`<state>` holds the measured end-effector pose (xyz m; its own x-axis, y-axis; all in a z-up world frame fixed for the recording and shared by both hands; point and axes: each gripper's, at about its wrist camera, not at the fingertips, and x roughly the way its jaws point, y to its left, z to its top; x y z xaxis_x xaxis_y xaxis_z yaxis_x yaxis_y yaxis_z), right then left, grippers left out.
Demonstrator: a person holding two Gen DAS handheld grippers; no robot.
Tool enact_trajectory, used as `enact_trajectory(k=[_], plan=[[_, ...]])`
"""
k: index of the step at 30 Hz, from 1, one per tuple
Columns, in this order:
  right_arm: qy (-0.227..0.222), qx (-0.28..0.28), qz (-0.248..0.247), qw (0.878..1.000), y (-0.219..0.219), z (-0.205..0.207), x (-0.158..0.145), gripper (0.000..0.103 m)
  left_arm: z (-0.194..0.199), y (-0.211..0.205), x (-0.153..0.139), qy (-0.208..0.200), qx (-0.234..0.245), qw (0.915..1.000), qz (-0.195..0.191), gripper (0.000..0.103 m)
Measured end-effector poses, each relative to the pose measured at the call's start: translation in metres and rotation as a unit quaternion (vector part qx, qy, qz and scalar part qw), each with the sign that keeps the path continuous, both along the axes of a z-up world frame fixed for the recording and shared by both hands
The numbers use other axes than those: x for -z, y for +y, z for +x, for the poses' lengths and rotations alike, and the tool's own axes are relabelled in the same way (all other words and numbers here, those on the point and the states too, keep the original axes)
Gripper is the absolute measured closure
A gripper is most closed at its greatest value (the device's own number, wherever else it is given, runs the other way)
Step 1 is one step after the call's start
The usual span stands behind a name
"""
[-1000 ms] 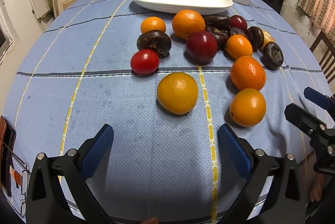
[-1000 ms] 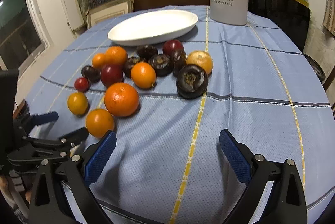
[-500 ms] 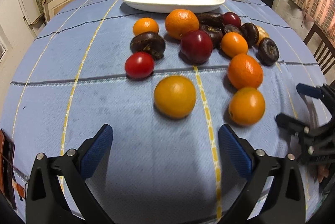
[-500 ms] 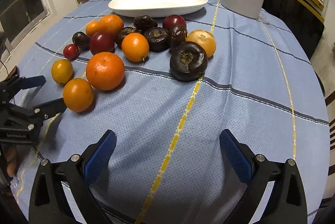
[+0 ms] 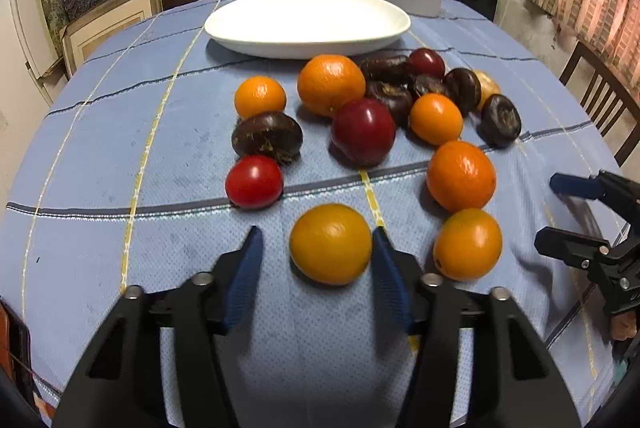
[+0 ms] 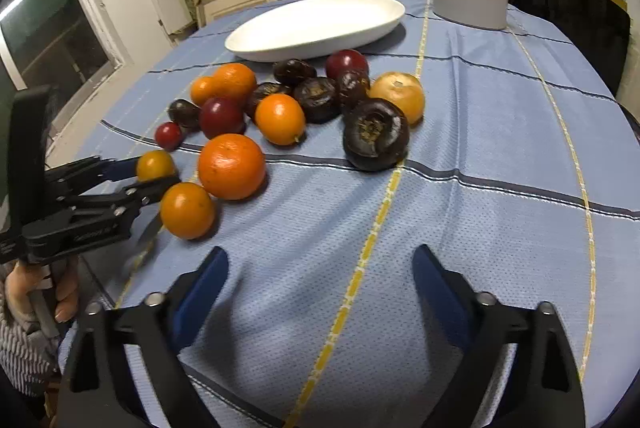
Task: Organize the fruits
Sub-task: 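Grasp a yellow cherry tomato with the left tool while the right tool grasps an orange cherry tomato, then carry both tomatoes onto the white plate and open both tools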
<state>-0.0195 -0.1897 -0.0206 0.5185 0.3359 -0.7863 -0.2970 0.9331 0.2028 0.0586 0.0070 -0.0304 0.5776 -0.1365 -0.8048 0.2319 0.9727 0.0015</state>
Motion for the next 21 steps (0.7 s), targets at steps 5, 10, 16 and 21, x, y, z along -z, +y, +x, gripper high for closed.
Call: enact_trajectory(k=[5, 10, 16, 21], plan=[[-0.005, -0.034, 0.005, 0.999, 0.013, -0.007, -0.002, 0.052, -0.001, -0.006, -0.001, -0.010, 0.020, 0.9998, -0.001, 0.066], [0.000, -0.079, 0.005, 0.997, 0.042, -0.010, -0.004, 0.059, -0.002, 0.002, -0.005, -0.019, 0.016, 0.9991, -0.034, 0.066], [0.009, -0.108, 0.026, 0.994, 0.073, -0.004, -0.008, 0.059, -0.010, 0.023, -0.016, -0.041, -0.009, 0.9965, -0.072, 0.066], [0.008, -0.112, 0.025, 0.993, 0.087, 0.000, -0.005, 0.060, -0.007, 0.030, -0.017, -0.037, -0.012, 0.9956, -0.086, 0.066]])
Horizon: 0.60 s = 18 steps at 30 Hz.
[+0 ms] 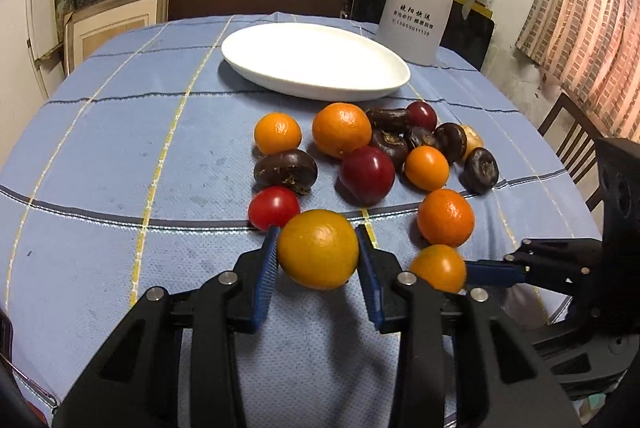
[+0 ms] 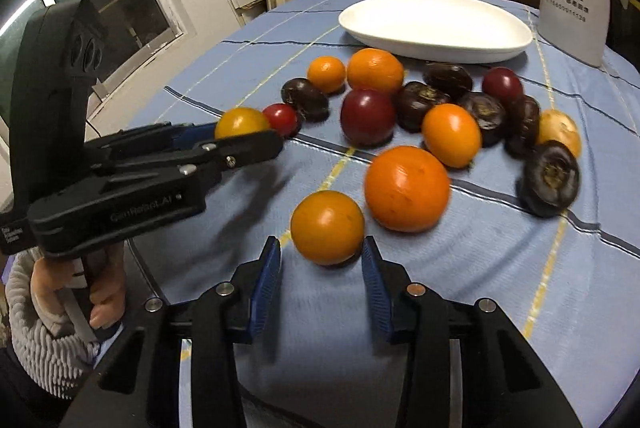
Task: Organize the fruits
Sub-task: 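Carry both tomatoes onto the white plate and open both tools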
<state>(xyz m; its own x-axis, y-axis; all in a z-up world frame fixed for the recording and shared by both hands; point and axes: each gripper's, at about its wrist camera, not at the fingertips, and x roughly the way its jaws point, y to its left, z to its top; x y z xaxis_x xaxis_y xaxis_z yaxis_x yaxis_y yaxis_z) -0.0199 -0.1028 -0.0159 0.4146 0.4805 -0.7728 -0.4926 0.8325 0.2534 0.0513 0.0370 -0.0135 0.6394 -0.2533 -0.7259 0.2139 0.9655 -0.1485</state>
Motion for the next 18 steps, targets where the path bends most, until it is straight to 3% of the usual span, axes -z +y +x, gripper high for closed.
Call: enact_trajectory(k=[6, 8, 11, 18], plan=[[0.006, 0.005, 0.020, 1.000, -0.001, 0.009, 0.002, 0.058, 0.004, 0.000, 0.005, 0.015, 0.004, 0.9999, 0.000, 0.066], [0.003, 0.010, 0.019, 1.000, -0.003, 0.011, 0.002, 0.068, 0.005, 0.001, 0.006, 0.017, 0.003, 0.9998, -0.001, 0.066], [0.016, 0.008, 0.043, 0.999, -0.008, 0.012, 0.004, 0.068, 0.005, 0.003, 0.003, 0.014, 0.001, 0.9999, -0.009, 0.066], [0.003, -0.015, 0.069, 0.997, -0.014, 0.002, -0.016, 0.069, 0.031, 0.008, -0.033, -0.005, -0.014, 0.9998, -0.011, 0.066]])
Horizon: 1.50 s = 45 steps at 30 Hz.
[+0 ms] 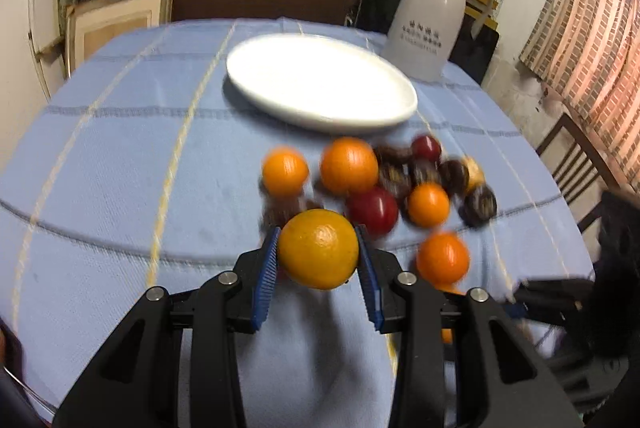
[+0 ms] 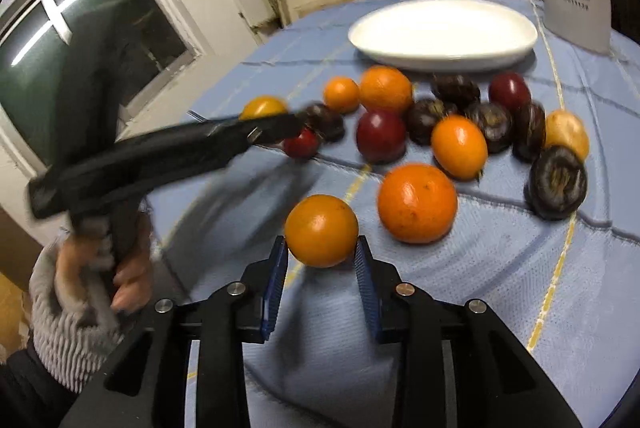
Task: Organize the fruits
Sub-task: 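Carry both tomatoes onto the white plate and open both tools, then grasp a red cherry tomato with the left tool while the right tool grasps a small orange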
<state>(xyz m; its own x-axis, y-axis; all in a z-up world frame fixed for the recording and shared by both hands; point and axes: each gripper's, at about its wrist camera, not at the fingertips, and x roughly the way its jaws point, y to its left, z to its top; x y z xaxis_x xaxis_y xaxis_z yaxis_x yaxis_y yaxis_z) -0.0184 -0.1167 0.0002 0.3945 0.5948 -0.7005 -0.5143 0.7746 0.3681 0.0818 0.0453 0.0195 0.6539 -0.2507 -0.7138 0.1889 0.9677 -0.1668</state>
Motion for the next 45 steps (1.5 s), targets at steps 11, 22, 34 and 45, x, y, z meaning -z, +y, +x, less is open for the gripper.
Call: enact_trajectory(k=[11, 22, 34, 45], plan=[[-0.078, 0.118, -0.058, 0.988, -0.028, 0.131, -0.045, 0.068, 0.129, -0.019, -0.027, 0.006, -0.025, 0.9996, 0.007, 0.066], [-0.059, 0.140, -0.063, 0.986, -0.027, 0.208, -0.013, 0.060, 0.176, -0.024, 0.007, 0.020, -0.030, 0.9991, 0.023, 0.027], [-0.081, 0.119, -0.028, 0.989, -0.019, 0.168, -0.043, 0.043, 0.069, 0.015, -0.010, -0.061, -0.144, 0.9870, 0.037, 0.005], [-0.119, 0.093, 0.005, 0.989, -0.036, 0.065, -0.051, 0.034, 0.003, 0.041, 0.028, 0.001, -0.155, 0.9877, -0.022, 0.005]])
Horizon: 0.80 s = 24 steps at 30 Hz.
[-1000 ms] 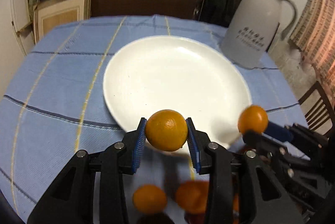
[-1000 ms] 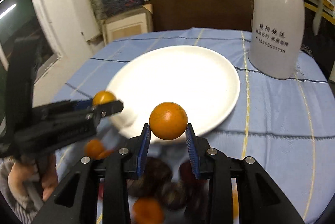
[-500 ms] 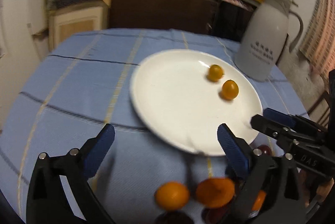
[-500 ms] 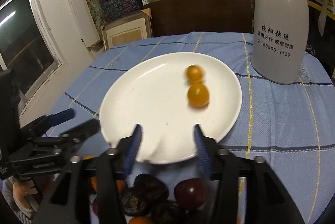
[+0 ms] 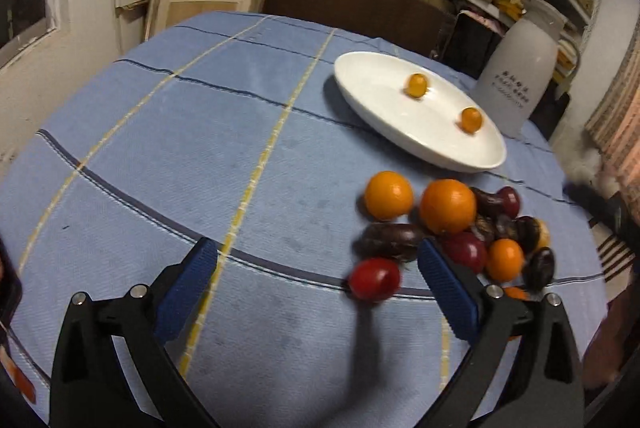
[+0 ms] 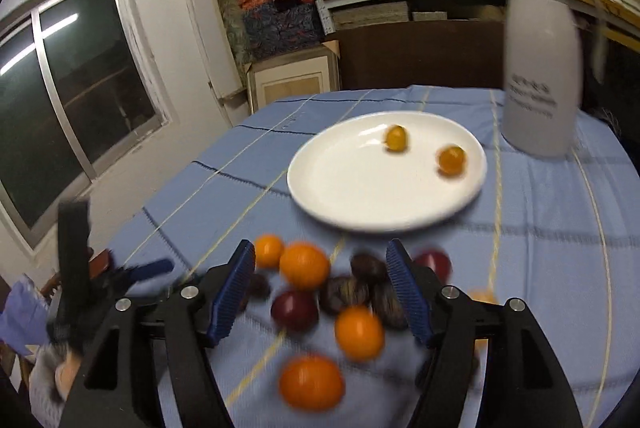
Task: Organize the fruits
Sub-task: 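Grasp a red cherry tomato with the left tool while the right tool grasps a small orange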
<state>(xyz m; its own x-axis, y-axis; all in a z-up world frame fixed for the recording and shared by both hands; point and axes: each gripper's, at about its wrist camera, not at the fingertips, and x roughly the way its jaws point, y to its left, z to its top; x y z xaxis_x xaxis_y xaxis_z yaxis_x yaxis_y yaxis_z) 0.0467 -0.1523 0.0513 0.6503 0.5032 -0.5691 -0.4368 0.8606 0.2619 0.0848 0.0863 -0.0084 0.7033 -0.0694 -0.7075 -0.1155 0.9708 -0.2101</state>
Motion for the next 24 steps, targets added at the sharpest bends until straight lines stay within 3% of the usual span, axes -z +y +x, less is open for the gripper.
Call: enact_trajectory(k=[3, 7, 12, 18, 22, 24], plan=[[0.014, 0.022, 0.008, 1.000, -0.022, -0.023, 0.016, 0.034, -0.002, -0.011, 0.001, -0.001, 0.015, 0.9997, 0.018, 0.005], [0.043, 0.027, 0.021, 0.998, -0.035, -0.040, 0.032, 0.033, 0.002, -0.034, 0.005, 0.014, 0.037, 0.9967, 0.071, 0.005], [0.041, -0.002, -0.025, 0.999, -0.014, -0.057, 0.044, 0.033, -0.003, -0.053, 0.009, 0.012, 0.067, 0.9896, 0.126, 0.005], [0.038, -0.015, -0.047, 0.998, -0.003, -0.061, 0.047, 0.033, -0.001, -0.053, 0.009, 0.004, 0.106, 0.9852, 0.135, 0.005], [0.046, -0.010, -0.044, 0.998, -0.005, -0.059, 0.048, 0.032, 0.001, -0.049, 0.012, 0.013, 0.128, 0.9844, 0.120, 0.026], [0.048, -0.011, -0.046, 0.998, -0.005, -0.059, 0.049, 0.032, 0.004, -0.045, 0.014, 0.020, 0.130, 0.9859, 0.104, 0.032]])
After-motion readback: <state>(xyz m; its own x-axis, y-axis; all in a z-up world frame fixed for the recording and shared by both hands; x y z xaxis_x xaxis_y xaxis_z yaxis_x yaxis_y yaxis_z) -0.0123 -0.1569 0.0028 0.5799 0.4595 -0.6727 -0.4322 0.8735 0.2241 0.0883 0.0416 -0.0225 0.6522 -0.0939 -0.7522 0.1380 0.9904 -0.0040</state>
